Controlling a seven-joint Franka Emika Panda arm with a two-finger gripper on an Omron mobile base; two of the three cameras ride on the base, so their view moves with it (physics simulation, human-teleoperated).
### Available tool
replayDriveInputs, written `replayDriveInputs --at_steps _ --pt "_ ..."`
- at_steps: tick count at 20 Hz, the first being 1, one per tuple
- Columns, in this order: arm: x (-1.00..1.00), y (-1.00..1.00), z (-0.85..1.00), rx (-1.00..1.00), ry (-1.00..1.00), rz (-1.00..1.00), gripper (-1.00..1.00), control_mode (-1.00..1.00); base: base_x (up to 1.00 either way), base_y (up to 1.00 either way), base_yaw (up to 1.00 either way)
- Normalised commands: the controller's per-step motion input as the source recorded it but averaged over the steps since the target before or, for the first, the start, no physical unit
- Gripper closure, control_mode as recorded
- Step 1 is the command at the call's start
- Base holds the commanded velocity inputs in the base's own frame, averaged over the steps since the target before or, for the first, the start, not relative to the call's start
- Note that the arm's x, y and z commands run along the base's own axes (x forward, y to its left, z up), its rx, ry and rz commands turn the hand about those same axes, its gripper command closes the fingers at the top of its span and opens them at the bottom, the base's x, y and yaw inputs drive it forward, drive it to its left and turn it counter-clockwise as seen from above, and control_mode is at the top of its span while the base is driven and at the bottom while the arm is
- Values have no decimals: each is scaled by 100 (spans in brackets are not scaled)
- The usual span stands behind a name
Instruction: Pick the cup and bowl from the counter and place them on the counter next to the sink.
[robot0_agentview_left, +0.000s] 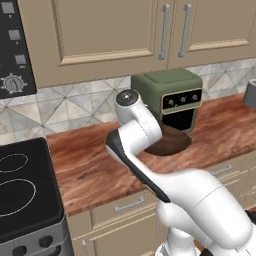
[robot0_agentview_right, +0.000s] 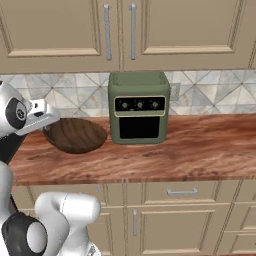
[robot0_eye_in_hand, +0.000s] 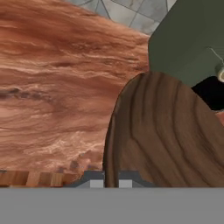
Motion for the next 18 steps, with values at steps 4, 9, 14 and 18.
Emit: replayDriveInputs --at_steps 4,9,14,18 --pt "0 0 0 0 0 0 100 100 -96 -21 -3" --pt "0 0 0 0 0 0 100 100 -44 -88 -25" --pt "0 0 0 0 0 0 100 100 0 -85 -46" --pt "0 0 0 0 0 0 100 100 17 -88 -51"
